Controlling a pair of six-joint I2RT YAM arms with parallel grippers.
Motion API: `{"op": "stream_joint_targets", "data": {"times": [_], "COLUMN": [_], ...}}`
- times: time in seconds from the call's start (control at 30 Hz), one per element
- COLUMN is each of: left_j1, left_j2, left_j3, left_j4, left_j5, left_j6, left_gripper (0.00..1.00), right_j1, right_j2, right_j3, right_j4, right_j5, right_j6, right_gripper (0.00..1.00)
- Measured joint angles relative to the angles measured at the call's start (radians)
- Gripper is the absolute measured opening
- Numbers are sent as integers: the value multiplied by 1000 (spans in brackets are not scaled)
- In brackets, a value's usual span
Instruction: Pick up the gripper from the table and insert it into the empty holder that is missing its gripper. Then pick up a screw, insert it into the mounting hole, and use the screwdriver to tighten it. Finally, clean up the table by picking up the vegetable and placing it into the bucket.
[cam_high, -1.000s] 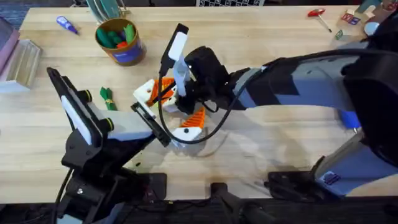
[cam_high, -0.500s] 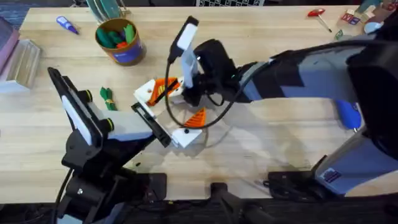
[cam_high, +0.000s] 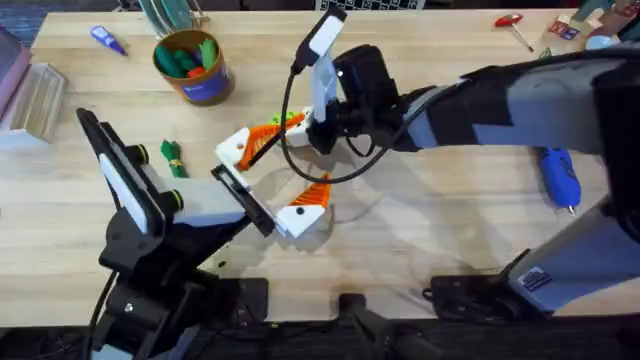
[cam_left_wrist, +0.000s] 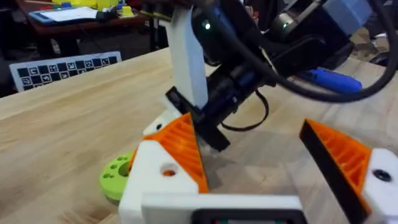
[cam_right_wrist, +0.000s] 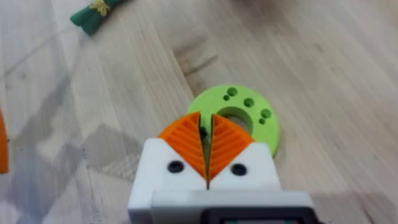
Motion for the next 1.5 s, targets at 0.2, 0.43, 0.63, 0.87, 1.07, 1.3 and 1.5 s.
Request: {"op": "stream_joint_targets", "data": {"times": [0.2,0.43,0.63,0.87,1.07,1.3,1.5], "left_j1": [0,0,0,0,0,0,0], "left_j2": [0,0,0,0,0,0,0], "left_j3": [0,0,0,0,0,0,0], "left_j4": [0,0,0,0,0,0,0], "left_j5": [0,0,0,0,0,0,0], "left_j6": [0,0,0,0,0,0,0], "left_gripper": [990,990,991,991,990,990,990], "right_j1": [-16,-17,-47,-119,-111,-23,109], "right_j2": [-73,-83,-105,-277,-369,-374,-373], "right_j3": [0,0,0,22,193,405,439], "right_j4": [-17,-63,-67,-174,-485,-683,-688], "right_j5": [3,6,6,13,13,13,13], "right_j6": [2,-16,-22,-22,-20,-20,-20], "right_gripper": [5,5,5,5,5,5,5]}}
